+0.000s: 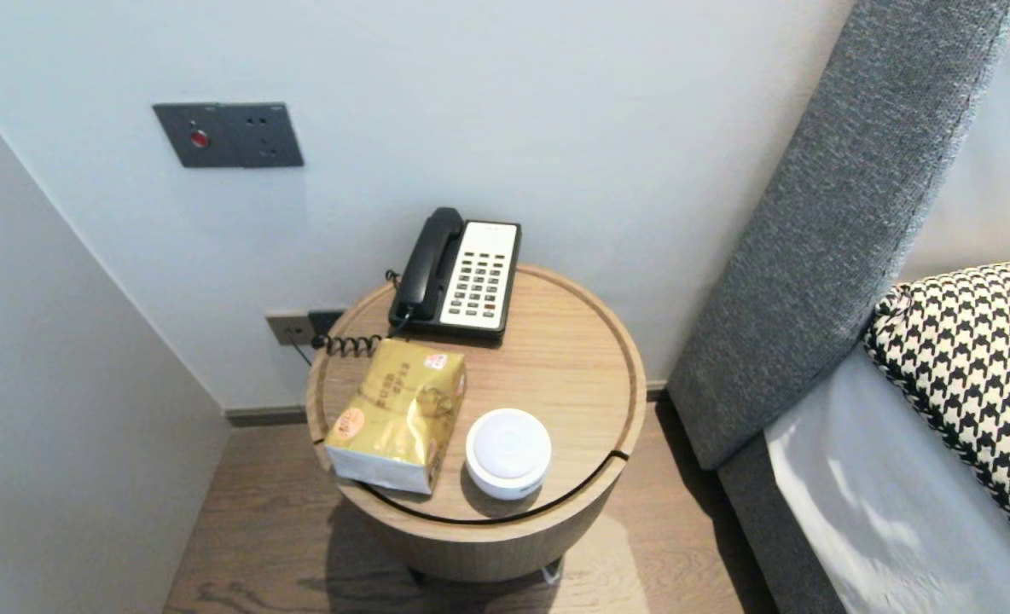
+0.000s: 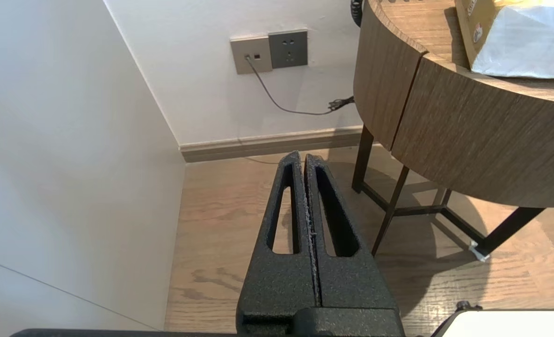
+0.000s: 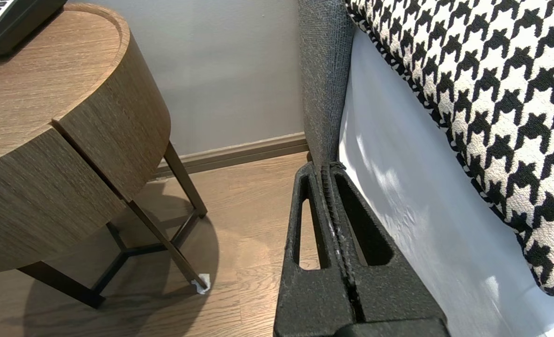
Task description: Open the nightstand drawer
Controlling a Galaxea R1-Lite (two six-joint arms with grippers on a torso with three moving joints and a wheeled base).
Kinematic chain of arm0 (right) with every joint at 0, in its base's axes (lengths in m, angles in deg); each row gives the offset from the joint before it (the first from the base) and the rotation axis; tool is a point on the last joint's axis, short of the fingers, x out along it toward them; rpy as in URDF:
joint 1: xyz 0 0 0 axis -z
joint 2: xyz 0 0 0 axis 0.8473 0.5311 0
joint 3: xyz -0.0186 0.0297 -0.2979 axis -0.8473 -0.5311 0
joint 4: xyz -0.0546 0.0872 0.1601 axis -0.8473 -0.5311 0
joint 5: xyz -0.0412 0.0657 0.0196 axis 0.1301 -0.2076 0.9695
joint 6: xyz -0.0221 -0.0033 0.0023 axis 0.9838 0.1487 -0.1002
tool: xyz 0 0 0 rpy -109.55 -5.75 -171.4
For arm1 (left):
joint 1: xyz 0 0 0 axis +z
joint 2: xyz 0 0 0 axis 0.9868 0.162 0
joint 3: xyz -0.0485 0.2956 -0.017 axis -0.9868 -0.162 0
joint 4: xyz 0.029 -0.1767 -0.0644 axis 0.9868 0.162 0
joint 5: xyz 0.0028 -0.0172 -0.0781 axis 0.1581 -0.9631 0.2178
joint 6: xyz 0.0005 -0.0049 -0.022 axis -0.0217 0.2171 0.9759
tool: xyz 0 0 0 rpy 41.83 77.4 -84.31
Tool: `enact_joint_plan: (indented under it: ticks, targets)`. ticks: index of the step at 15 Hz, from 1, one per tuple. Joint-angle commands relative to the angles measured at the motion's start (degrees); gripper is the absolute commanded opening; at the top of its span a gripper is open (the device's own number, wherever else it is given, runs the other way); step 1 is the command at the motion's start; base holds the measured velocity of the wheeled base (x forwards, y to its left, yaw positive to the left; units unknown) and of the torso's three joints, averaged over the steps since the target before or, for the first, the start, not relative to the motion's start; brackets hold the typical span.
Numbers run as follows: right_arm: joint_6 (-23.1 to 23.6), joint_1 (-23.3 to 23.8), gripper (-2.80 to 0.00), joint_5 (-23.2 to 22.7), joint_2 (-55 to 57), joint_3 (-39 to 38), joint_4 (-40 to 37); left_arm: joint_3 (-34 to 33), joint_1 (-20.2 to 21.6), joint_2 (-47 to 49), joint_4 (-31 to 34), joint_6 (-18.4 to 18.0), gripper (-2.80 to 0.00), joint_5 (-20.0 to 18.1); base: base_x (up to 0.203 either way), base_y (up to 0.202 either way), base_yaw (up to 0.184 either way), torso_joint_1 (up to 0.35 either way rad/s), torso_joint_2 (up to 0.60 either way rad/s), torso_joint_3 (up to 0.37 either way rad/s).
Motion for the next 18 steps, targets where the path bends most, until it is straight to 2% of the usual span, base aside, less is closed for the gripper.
enact_joint_plan:
  ticks: [1, 18]
  targets:
    - [-0.03, 0.00, -2.80, 0.02, -0.10, -1.58, 0.04, 0.00, 0.02, 0.00, 0.00, -0.05, -2.80, -0.01, 0.000, 0.000, 0.000, 0.000, 0.00, 0.000]
    - [0.49, 0.00, -2.80, -0.06, -0.01, -1.23, -0.05, 0.00, 0.02, 0.00, 0.00, -0.05, -2.80, -0.01, 0.000, 0.000, 0.000, 0.000, 0.00, 0.000]
